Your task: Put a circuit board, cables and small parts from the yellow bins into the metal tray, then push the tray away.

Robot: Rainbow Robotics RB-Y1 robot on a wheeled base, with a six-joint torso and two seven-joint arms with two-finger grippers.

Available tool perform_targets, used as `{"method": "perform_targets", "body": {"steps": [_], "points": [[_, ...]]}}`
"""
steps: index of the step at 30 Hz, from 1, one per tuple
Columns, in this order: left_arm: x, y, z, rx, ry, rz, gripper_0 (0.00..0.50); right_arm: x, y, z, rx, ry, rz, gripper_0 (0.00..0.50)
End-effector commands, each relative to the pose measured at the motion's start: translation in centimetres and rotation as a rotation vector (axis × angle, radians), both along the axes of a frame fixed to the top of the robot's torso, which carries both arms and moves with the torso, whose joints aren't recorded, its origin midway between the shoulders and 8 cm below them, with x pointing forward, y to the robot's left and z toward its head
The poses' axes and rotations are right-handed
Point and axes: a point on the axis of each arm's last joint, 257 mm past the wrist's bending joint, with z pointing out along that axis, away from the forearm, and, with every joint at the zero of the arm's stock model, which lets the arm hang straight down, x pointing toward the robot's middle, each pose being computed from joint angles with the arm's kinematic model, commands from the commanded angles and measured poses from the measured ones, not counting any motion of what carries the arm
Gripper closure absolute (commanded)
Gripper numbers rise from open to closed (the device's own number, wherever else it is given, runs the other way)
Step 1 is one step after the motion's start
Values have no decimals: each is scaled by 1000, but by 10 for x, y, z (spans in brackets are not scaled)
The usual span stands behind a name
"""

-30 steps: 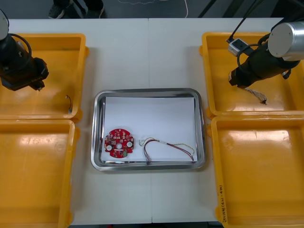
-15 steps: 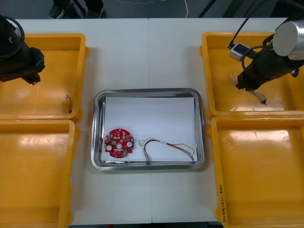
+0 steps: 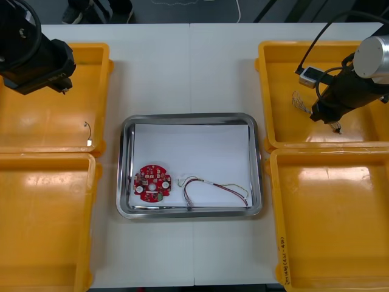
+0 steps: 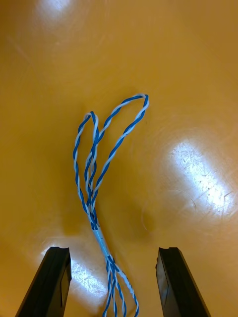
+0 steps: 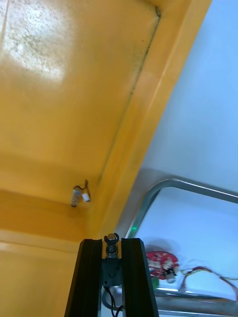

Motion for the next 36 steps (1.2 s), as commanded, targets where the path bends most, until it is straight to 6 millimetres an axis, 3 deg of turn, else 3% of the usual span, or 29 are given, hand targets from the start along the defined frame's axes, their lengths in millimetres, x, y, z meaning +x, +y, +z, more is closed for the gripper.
{"method": "perform_targets", "body": {"steps": [1, 9, 22, 24, 26, 27, 28, 29, 30, 31, 36], "points": [[-12, -10, 5, 11, -32, 16, 500, 12, -13, 24, -59, -47, 14, 0], [-26, -46, -13, 54, -17, -8, 500, 19, -8, 15, -67, -68, 21, 0], [-22, -93, -46, 73, 2, -36, 500, 18, -5, 10, -73, -59, 30, 0], [-22, -97, -53, 75, 18, -34, 500, 18, -5, 10, -73, -60, 30, 74], [-20, -104, -61, 69, 36, -37, 500, 18, -5, 10, -73, -60, 30, 258], [-18, -107, -63, 63, 36, -39, 500, 18, -5, 10, -74, -59, 29, 329], [-16, -112, -66, 55, 38, -40, 500, 18, -5, 10, -74, -59, 26, 329], [-15, -113, -68, 54, 39, -43, 500, 18, -6, 10, -74, -59, 24, 437], [-13, -117, -71, 56, 37, -49, 500, 18, -7, 10, -75, -60, 22, 437], [-11, -120, -75, 60, 36, -54, 500, 17, -6, 9, -73, -58, 22, 500], [-1, -132, -89, 73, 34, -77, 500, 18, -8, 11, -70, -59, 14, 500]]}}
